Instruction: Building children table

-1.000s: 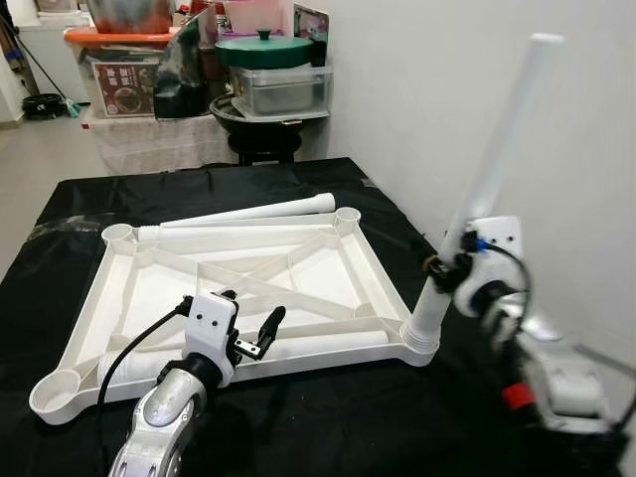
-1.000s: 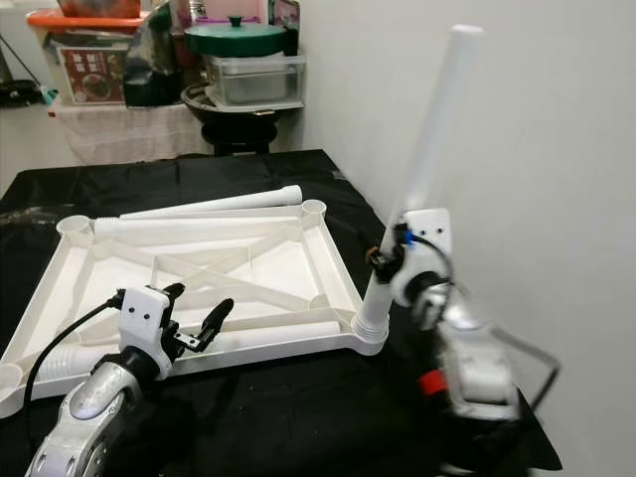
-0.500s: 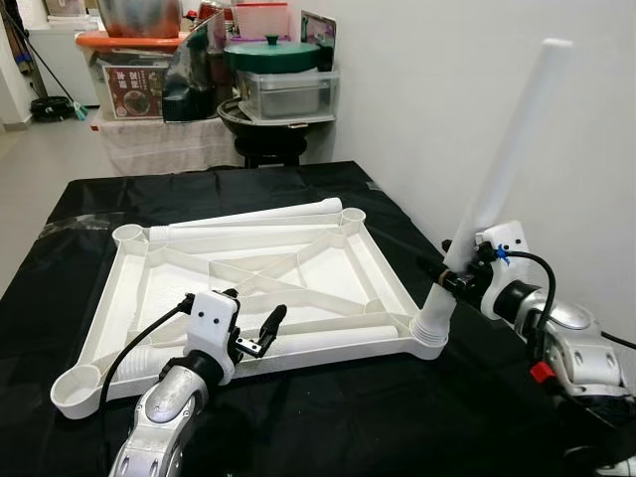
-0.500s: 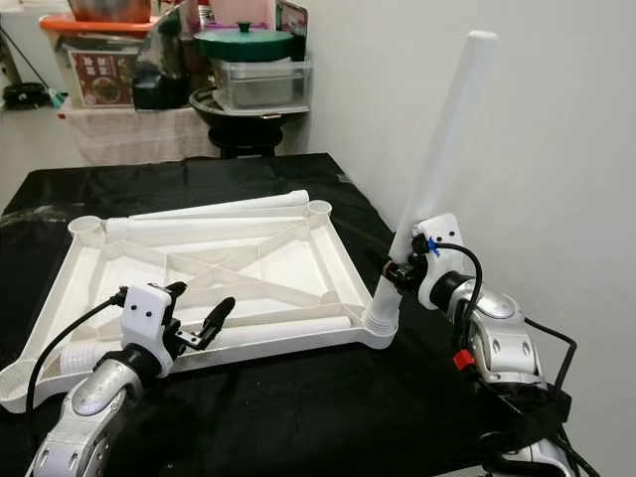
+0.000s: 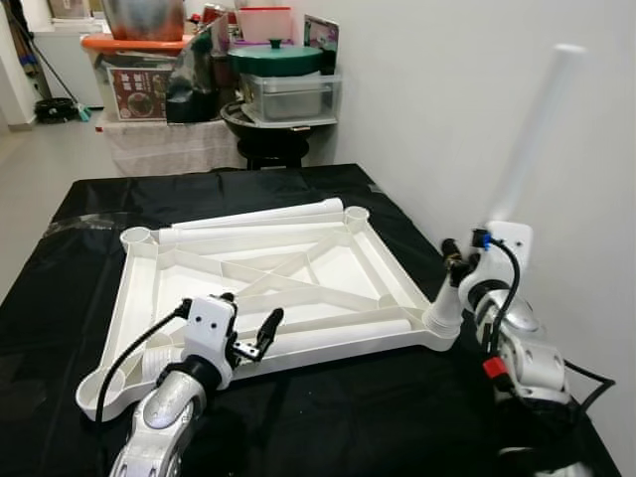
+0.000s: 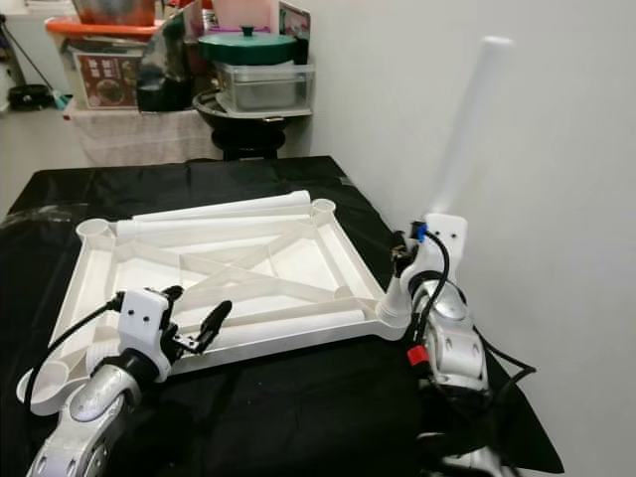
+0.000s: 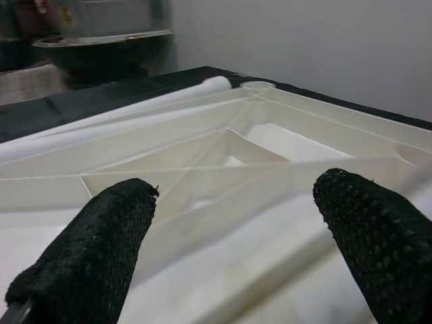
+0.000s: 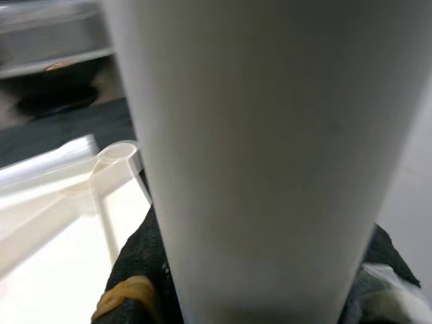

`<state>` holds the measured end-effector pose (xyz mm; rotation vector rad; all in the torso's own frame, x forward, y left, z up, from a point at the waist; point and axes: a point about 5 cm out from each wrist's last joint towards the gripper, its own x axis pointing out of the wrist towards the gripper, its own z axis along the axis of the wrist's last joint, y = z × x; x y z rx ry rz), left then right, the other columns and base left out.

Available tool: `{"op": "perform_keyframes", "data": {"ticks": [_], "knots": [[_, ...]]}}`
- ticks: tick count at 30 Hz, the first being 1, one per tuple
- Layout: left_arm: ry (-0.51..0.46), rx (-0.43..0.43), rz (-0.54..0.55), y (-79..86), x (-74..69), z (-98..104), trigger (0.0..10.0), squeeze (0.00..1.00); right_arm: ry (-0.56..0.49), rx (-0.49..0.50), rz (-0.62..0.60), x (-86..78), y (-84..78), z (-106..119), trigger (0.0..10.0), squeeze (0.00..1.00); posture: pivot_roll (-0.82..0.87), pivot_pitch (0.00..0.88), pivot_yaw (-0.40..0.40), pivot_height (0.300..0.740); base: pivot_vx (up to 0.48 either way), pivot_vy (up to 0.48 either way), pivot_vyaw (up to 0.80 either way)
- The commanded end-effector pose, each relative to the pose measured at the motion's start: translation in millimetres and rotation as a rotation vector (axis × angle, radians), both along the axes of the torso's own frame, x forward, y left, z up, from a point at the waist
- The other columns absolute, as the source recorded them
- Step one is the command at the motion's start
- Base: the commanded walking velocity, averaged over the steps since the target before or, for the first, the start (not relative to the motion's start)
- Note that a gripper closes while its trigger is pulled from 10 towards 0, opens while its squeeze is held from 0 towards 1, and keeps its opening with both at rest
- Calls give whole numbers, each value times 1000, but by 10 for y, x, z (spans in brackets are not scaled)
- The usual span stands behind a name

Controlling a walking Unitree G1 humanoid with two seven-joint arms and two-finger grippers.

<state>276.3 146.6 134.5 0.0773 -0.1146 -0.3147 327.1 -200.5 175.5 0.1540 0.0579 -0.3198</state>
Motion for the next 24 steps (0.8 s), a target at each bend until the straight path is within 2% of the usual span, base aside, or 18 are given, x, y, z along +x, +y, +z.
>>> {"op": "perform_keyframes", "data": {"ticks": [1, 4, 6, 8, 9, 11, 12, 17, 18, 19, 20, 22, 23, 24], "knots": [[0, 14, -11, -26, -7, -2, 10000, 0, 142, 113, -16, -152, 221, -272, 0, 0, 66, 0, -66, 740, 0, 0, 0], [1, 16, -11, -22, -8, -7, 10000, 0, 138, 123, -1, -162, 294, -251, 0, 0, 64, 0, -65, 740, 0, 0, 0], [1, 15, -9, -16, 7, -7, 10000, 0, 112, 127, 85, -124, 428, -138, 0, 0, 61, 0, -66, 740, 0, 0, 0], [1, 15, -9, -16, 12, -5, 10000, 0, 109, 131, 110, -110, 474, -92, 0, 0, 55, 0, -65, 740, 0, 0, 0], [1, 13, -9, -21, 15, -9, 10000, 0, 107, 103, 164, -86, 502, -41, 10000, 0, 50, 0, -63, 740, 0, 0, 0], [3, 11, -11, -29, 16, -18, 10000, 0, 80, 93, 179, -70, 476, 6, 10000, 0, 42, 0, -59, 740, 0, 0, 0], [5, 6, -17, -54, 16, -25, 10000, 0, 50, 111, 146, -69, 378, 64, 10000, 1000, 41, 0, -59, 740, 0, 0, 0], [5, 2, -22, -65, 15, -25, 10000, 0, 21, 116, 181, -53, 350, 111, 10000, 1000, 38, 0, -56, 740, 0, 0, 0], [5, 1, -23, -67, 15, -26, 10000, 0, 2, 110, 234, -47, 364, 146, 10000, 0, 38, 0, -56, 740, 0, 0, 0], [4, 1, -26, -72, 21, -22, 10000, 0, -54, 33, 342, -8, 334, 208, 10000, 0, 50, 0, -60, 740, 0, 0, 0], [0, 3, -28, -66, 28, -10, 10000, 0, -113, -49, 536, 13, 243, 252, 10000, 0, 50, 0, -58, 740, 0, 0, 0], [0, 3, -28, -66, 28, -10, 10000, 0, -113, -49, 536, 13, 243, 252, 10000, 0, 50, 0, -58, 740, 0, 0, 0], [-3, 5, -29, -58, 36, 0, 10000, 0, -131, -121, 660, 14, 117, 271, 10000, 0, 52, 0, -59, 740, 0, 0, 0], [-8, 10, -27, -37, 46, 11, 10000, 0, -114, -201, 748, 39, -95, 274, 10000, 0, 54, 0, -63, 740, 0, 0, 0]]}}
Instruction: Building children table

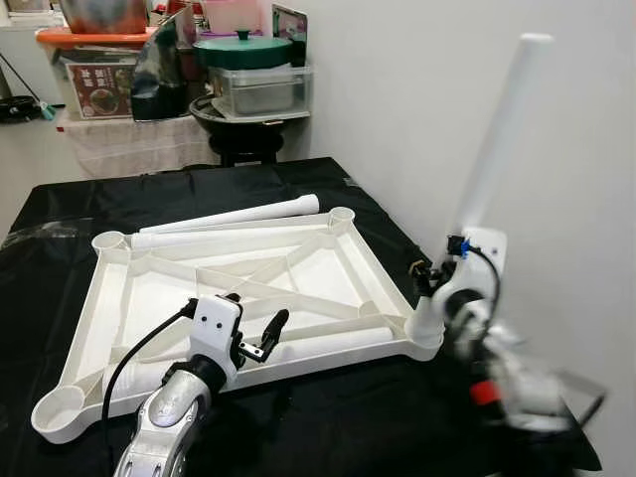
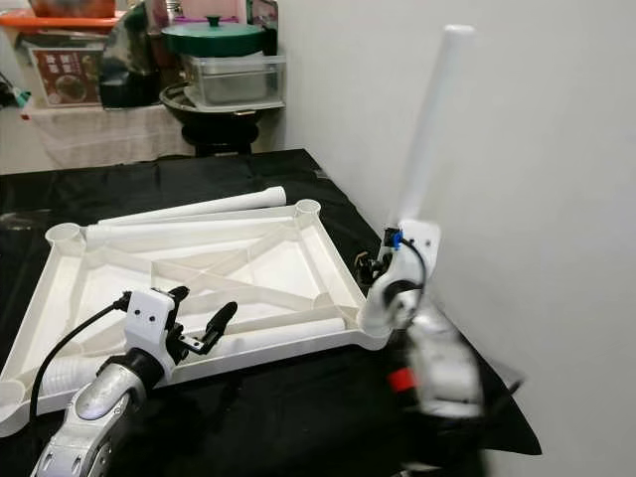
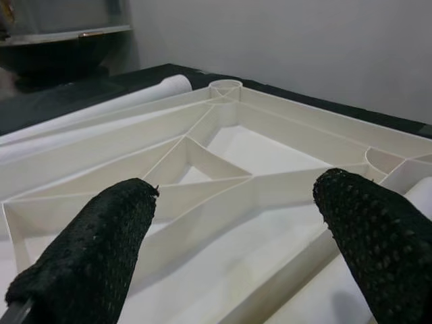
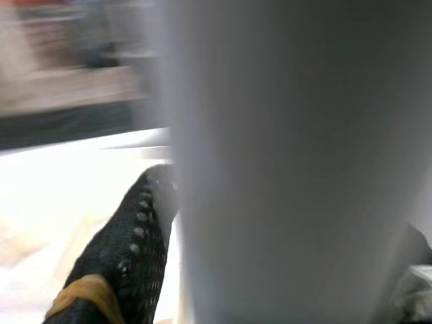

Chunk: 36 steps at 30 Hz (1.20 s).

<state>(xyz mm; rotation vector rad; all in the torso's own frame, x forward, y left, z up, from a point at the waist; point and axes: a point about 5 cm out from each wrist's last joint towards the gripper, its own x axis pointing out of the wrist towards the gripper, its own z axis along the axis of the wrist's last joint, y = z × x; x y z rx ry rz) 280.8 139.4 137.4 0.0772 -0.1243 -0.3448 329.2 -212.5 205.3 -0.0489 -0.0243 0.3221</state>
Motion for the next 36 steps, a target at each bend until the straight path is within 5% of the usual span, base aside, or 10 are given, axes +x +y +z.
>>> {"op": "perform_keyframes", "data": {"ticks": [1, 8, 13, 14, 15, 16, 17, 29, 34, 36], "knots": [[1, 9, 4, 35, 1, -18, 10000, 0, -6, -6, 108, 18, 25, -24, 10000, 0, 54, 0, -63, 740, 0, 0, 0], [-10, 10, 13, 39, 15, 0, 10000, 0, 181, -114, 91, 73, -705, -276, 10000, 0, 64, 0, -76, 740, 0, 0, 0], [-7, 5, 2, 3, -8, -10, 10000, 0, 163, -46, 86, 113, -703, -254, 10000, 0, 73, 0, -73, 740, 0, 0, 0], [-7, 6, 1, 4, -6, -8, 10000, 0, 159, -29, 81, 122, -699, -252, 7765, 0, 73, 0, -73, 740, 0, 0, 0], [-7, 6, 1, 4, -6, -8, 10000, 0, 159, -29, 81, 122, -699, -252, 7765, 0, 73, 0, -73, 740, 0, 0, 0], [-8, 7, 1, 13, -3, -3, 10000, 0, 148, -17, 74, 134, -694, -241, 1059, 0, 74, 0, -72, 740, 0, 0, 0], [-9, 10, 0, 26, 3, 3, 10000, 0, 124, 8, 100, 159, -719, -225, 0, 0, 74, 0, -72, 740, 0, 0, 0], [-8, 15, -13, 8, 9, -8, 10000, 0, -25, 99, 136, 231, -569, -38, 0, 0, 58, 0, -57, 740, 0, 0, 0], [-5, 18, -12, 14, 3, -10, 10000, 0, 13, 111, -206, 287, -583, -145, 0, 0, 59, 0, -56, 740, 0, 0, 0], [0, 23, -9, 27, -6, -19, 10000, 0, 32, 144, -504, 194, -511, -275, 0, 0, 59, 0, -53, 740, 0, 0, 0]]}}
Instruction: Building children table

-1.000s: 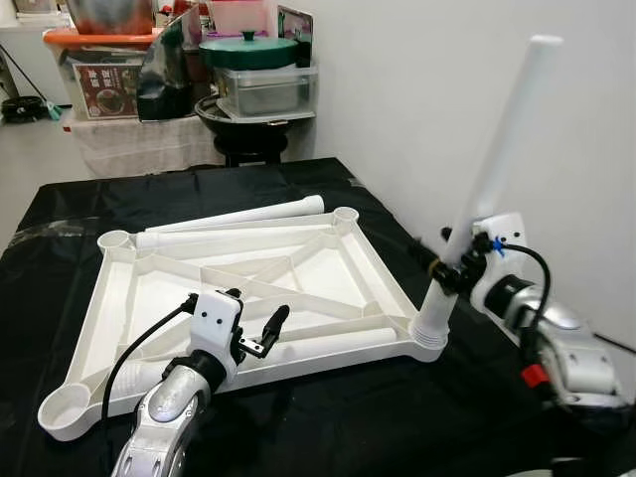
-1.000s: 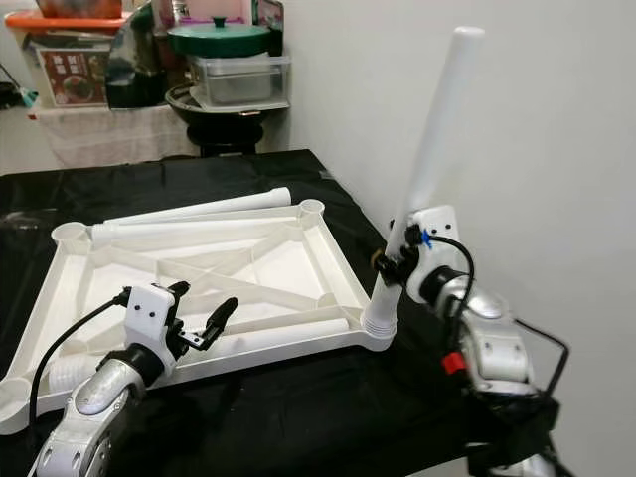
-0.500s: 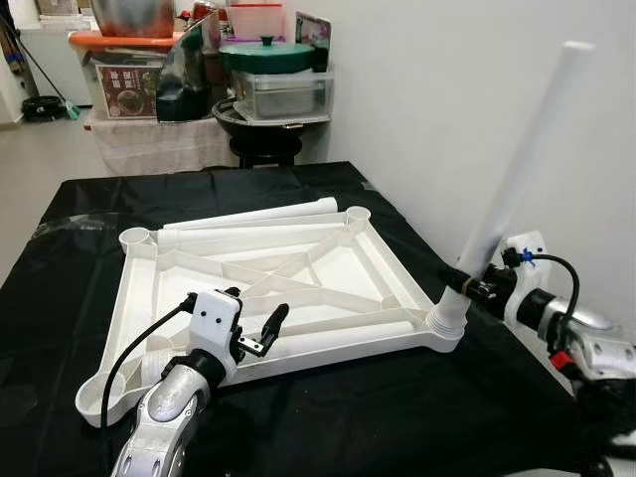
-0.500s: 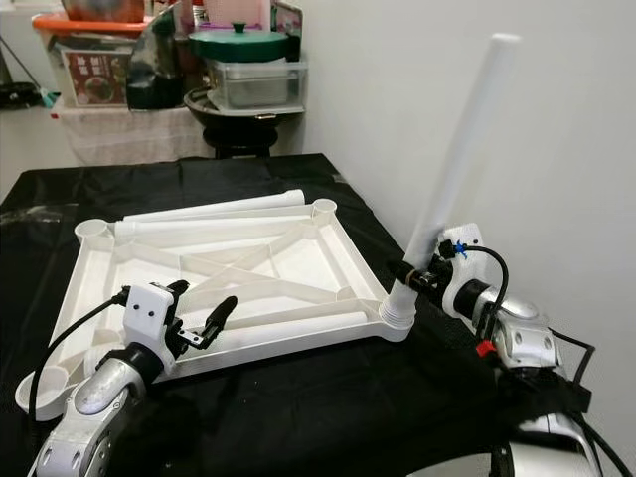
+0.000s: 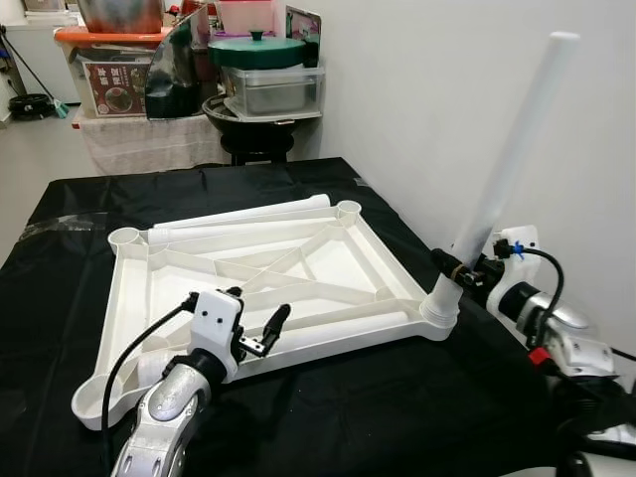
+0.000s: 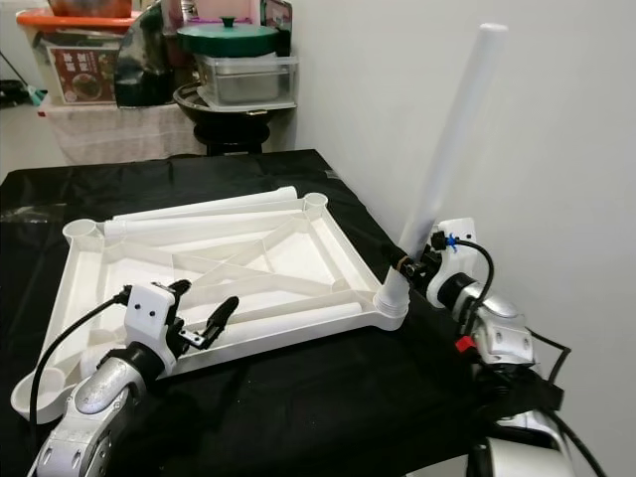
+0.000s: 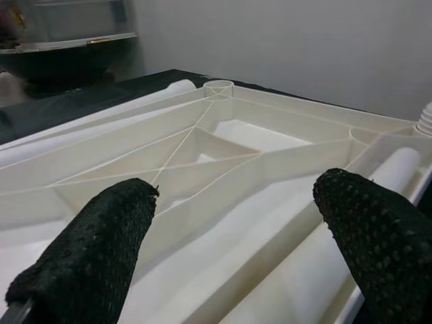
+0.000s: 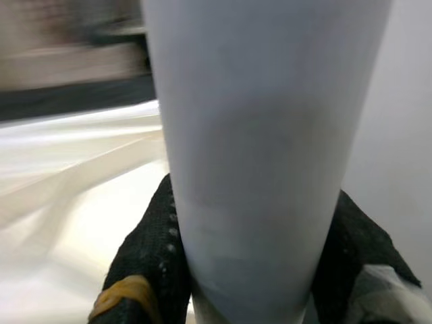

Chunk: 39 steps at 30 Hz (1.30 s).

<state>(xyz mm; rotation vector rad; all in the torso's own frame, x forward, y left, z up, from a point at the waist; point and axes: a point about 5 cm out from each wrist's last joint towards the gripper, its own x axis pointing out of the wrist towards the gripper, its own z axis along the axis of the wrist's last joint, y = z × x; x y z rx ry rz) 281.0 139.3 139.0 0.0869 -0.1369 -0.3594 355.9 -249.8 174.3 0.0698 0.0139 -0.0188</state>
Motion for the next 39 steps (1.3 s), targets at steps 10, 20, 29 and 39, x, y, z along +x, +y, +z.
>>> {"op": "perform_keyframes", "data": {"ticks": [10, 20, 29, 39], "knots": [[23, 26, 13, 46, -10, -46, 10000, 0, 53, 133, -360, -490, 402, -142, 0, 0, 63, 0, -55, 740, 0, 0, 0], [36, 23, 3, 15, -9, -73, 10000, 0, 34, 224, -104, -417, 864, 222, 10000, 0, 45, 0, -46, 740, 0, 0, 0], [38, 17, -5, 3, -12, -68, 10000, 0, -77, 119, 104, -338, 589, 407, 10000, 0, 49, 0, -51, 740, 0, 0, 0], [38, 19, -4, 15, -5, -64, 10000, 0, -20, -188, 598, -278, 204, 456, 10000, 0, 51, 0, -55, 740, 0, 0, 0]]}}
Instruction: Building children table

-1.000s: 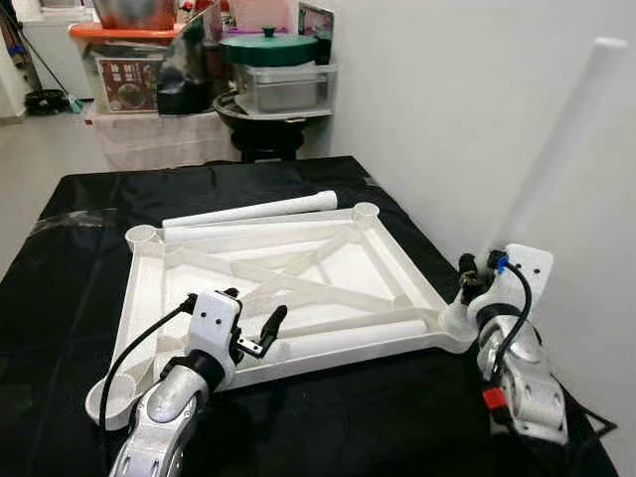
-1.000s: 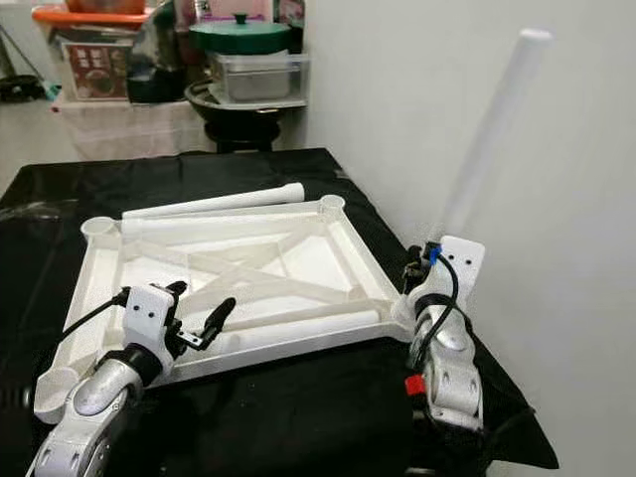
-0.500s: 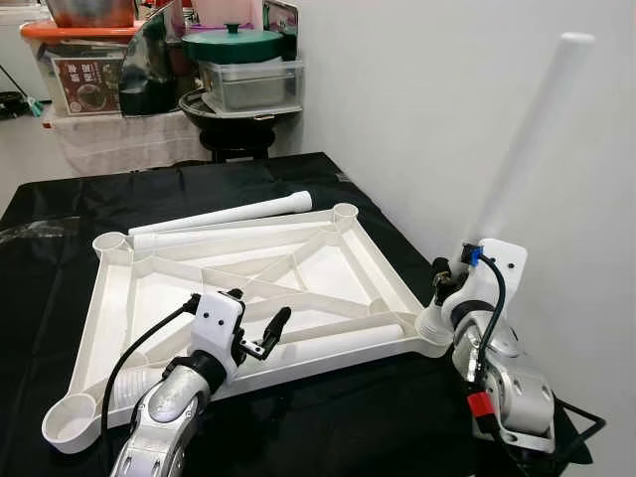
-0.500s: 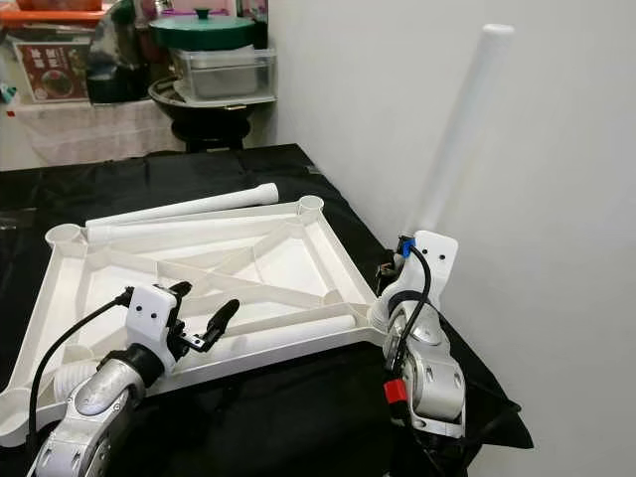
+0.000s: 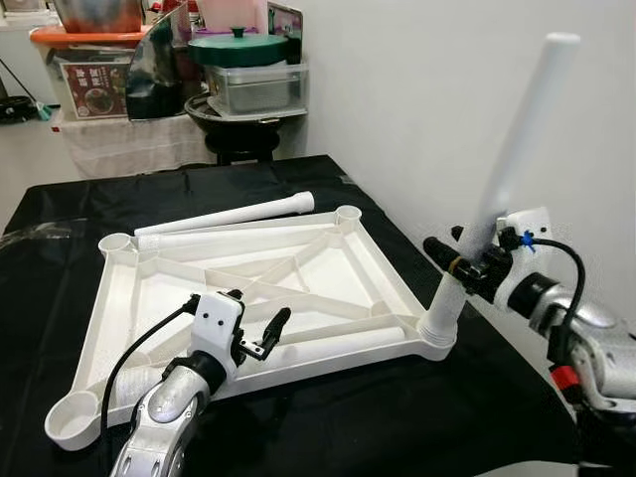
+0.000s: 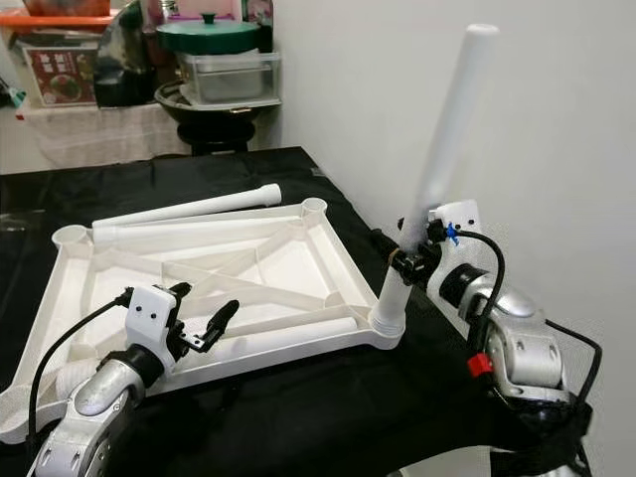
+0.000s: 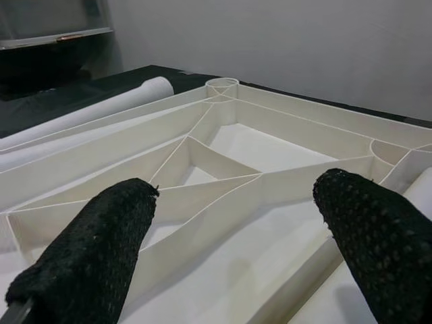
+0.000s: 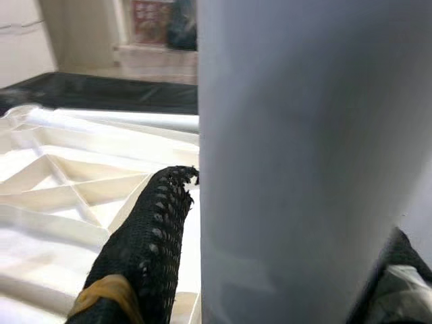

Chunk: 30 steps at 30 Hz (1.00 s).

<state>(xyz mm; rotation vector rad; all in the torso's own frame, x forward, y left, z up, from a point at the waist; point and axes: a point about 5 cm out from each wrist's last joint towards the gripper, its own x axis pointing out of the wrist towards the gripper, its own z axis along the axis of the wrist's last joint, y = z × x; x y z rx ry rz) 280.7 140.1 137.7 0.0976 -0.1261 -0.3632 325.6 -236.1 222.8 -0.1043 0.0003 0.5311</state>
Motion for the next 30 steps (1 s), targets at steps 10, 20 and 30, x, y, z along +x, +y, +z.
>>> {"op": "perform_keyframes", "data": {"ticks": [10, 20, 30], "knots": [[25, 9, -6, 9, -7, -34, 10000, 0, 13, 32, 158, 177, 76, 10, 0, 0, 74, 0, -63, 740, 0, 0, 0], [27, 13, -10, -3, -15, -48, 10000, 0, 15, -10, -234, 329, -84, 19, 0, 0, 63, 0, -62, 740, 0, 0, 0], [29, 19, -7, 10, -12, -43, 10000, 0, 170, 343, -820, 138, 480, -386, 0, 0, 81, 0, -64, 740, 0, 0, 0]]}}
